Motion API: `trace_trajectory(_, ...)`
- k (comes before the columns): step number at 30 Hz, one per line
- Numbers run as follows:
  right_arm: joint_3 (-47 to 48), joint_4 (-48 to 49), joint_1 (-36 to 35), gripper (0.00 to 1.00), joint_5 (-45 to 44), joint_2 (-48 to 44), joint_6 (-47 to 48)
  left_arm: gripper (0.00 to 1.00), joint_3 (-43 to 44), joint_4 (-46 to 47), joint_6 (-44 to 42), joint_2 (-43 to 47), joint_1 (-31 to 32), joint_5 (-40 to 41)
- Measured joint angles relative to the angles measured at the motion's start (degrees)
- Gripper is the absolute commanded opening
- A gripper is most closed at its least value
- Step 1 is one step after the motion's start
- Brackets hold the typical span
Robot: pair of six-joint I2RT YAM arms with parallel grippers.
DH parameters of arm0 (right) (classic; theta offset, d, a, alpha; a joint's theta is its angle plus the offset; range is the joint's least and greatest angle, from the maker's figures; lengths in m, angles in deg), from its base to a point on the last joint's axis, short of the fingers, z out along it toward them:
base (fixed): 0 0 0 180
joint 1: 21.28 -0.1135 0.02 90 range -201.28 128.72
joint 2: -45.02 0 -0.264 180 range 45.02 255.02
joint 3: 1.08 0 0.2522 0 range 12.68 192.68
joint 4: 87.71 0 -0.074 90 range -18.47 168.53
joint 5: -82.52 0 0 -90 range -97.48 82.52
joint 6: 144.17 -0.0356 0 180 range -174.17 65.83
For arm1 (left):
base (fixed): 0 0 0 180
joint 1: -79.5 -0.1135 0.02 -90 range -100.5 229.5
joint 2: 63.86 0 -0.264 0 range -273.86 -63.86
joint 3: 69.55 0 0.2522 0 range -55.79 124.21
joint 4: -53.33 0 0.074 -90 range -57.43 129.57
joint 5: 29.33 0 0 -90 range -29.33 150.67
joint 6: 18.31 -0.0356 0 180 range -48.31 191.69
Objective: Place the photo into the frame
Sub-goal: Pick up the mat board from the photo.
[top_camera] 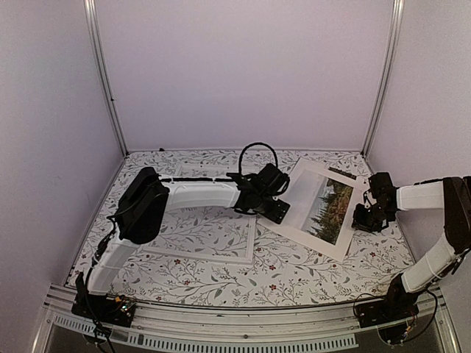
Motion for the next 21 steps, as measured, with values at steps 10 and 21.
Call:
trace_trajectory(10,0.46,-1.38,0.0,0.17,0.0,0.0,0.24,0.62,2.64,-0.46,-1.09,-4.17,-1.29,-0.2)
trace_trajectory(21,0.5,-1.38,0.0,0.17,0.04,0.07,0.28,0.47,0.96,0.79,0.68,-3.65,-2.19,-3.26)
